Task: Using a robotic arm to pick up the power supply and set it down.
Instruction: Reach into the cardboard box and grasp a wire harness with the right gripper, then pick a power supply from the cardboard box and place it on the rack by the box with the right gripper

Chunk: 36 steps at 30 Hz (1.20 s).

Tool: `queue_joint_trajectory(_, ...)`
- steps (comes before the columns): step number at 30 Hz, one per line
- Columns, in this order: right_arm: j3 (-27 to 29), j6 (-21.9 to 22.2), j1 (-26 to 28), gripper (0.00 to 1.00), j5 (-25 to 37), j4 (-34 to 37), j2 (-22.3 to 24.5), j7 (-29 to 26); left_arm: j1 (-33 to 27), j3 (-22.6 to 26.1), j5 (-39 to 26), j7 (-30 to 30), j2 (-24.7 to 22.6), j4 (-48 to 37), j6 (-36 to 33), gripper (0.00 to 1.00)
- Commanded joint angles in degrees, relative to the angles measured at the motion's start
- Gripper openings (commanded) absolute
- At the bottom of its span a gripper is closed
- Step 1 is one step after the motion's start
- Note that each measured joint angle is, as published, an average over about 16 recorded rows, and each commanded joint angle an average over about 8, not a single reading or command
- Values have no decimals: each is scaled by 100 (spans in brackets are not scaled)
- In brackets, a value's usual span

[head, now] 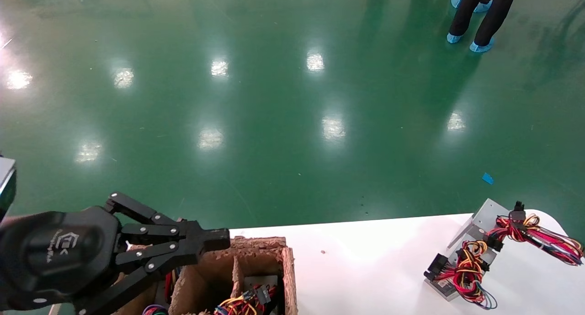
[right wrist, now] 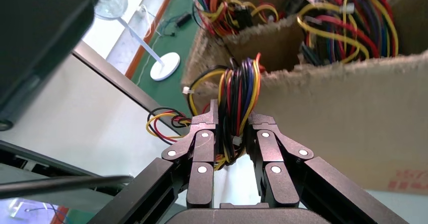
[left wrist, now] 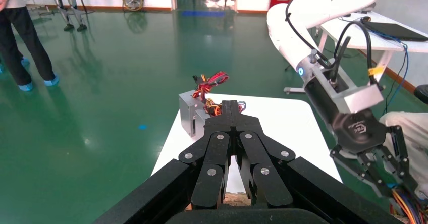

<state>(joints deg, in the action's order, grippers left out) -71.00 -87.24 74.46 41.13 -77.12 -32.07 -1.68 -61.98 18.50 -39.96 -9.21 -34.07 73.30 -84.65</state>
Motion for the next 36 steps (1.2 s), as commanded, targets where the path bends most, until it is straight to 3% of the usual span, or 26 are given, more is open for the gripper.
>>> queue_joint_trajectory(1,24,-73,20,0,-79,-5,13,20,0,0,0,0,0,0,0,0)
queue_joint_trajectory(8,157,-290,287,0,-892,-17,131,270,0,2,1,1,1,0,1,0)
queue_joint_trajectory(28,559,-284,707,0,-2952,25,623,922,-1,5,3,2,2,0,2,0)
queue_joint_trajectory(36,739,-304,849,0,-3459,64,1121,980,-1,6,4,3,2,0,3,0)
